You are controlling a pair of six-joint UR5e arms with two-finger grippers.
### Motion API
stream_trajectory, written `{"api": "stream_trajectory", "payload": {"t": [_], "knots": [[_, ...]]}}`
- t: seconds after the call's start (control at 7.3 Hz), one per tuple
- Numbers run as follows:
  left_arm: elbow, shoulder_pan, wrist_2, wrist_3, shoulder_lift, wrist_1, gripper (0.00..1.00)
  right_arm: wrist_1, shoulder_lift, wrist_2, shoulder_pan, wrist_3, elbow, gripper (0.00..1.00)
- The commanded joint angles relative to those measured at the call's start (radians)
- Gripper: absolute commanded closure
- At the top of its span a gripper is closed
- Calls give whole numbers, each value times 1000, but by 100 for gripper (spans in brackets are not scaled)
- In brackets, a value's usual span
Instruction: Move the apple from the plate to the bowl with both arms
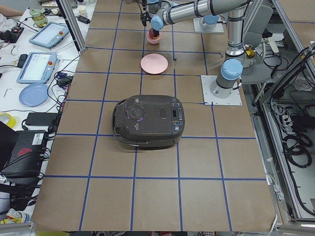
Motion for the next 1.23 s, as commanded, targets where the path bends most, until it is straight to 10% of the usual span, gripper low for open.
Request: {"api": "stream_trajectory", "payload": {"t": [0.0,0.41,1.1], "knots": [[8,-19,4,-14,-38,45,59,263,-75,4,-1,-2,-212,0],[6,-25,9,-17,-91,106,7,487,-72,-2,4,-3,-408,0],[3,74,61,113,51,68,0,474,-63,15,176,180,-405,0]]}}
